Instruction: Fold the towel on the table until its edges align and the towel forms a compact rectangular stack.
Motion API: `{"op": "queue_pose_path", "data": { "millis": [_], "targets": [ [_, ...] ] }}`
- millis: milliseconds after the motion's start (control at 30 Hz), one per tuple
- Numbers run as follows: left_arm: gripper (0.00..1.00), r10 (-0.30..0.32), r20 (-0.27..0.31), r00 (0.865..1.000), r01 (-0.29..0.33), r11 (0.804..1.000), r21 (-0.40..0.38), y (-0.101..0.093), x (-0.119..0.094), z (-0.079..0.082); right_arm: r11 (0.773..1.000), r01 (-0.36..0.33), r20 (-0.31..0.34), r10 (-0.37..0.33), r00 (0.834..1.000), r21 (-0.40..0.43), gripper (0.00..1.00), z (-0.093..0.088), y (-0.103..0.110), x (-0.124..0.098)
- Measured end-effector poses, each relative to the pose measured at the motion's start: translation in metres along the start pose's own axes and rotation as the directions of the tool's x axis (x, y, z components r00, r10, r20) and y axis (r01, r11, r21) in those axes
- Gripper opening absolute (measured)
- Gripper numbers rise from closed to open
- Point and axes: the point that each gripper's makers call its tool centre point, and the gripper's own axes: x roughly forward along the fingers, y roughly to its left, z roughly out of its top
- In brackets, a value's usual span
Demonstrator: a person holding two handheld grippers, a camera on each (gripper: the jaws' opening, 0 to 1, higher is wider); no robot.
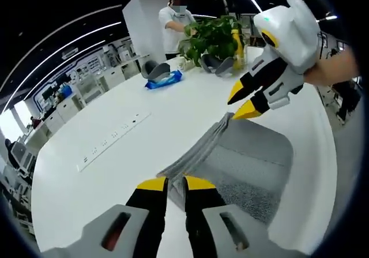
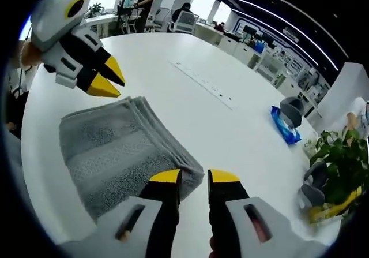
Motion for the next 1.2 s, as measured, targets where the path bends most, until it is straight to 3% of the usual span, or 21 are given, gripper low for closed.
{"op": "queue_pose_path", "data": {
  "millis": [300, 433, 533, 633, 700, 1000, 1200],
  "targets": [
    [0.19, -0.026, 0.026, 0.999, 0.027, 0.998, -0.052, -0.034, -0.029, -0.014, 0.992, -0.027, 0.033, 0.023, 0.999, 0.120, 0.19, -0.017, 0.027, -0.032],
    [0.20, -0.039, 0.044, 0.998, 0.040, 0.999, -0.016, -0.053, -0.042, -0.018, 0.978, -0.080, 0.044, 0.073, 0.996, 0.194, 0.26, -0.025, 0.052, -0.044],
    [0.24, -0.050, 0.067, 0.996, 0.049, 0.999, 0.011, -0.070, -0.050, -0.023, 0.975, -0.086, 0.035, 0.080, 0.996, 0.203, 0.30, -0.035, 0.066, -0.049],
    [0.25, -0.054, 0.053, 0.997, 0.053, 0.998, 0.038, -0.078, -0.044, -0.034, 0.970, -0.091, 0.024, 0.088, 0.996, 0.225, 0.32, -0.044, 0.074, -0.049],
    [0.26, -0.060, 0.015, 0.998, 0.060, 0.998, 0.022, -0.079, -0.038, -0.042, 0.964, -0.105, 0.009, 0.106, 0.994, 0.243, 0.33, -0.050, 0.078, -0.045],
    [0.25, -0.030, -0.002, 1.000, 0.030, 0.999, -0.036, -0.071, -0.018, -0.043, 0.963, -0.107, -0.028, 0.118, 0.993, 0.246, 0.28, -0.049, 0.073, -0.026],
    [0.24, -0.010, 0.001, 1.000, 0.010, 0.997, -0.081, -0.064, -0.011, -0.040, 0.975, -0.090, -0.024, 0.097, 0.995, 0.204, 0.23, -0.041, 0.064, -0.016]
  ]
}}
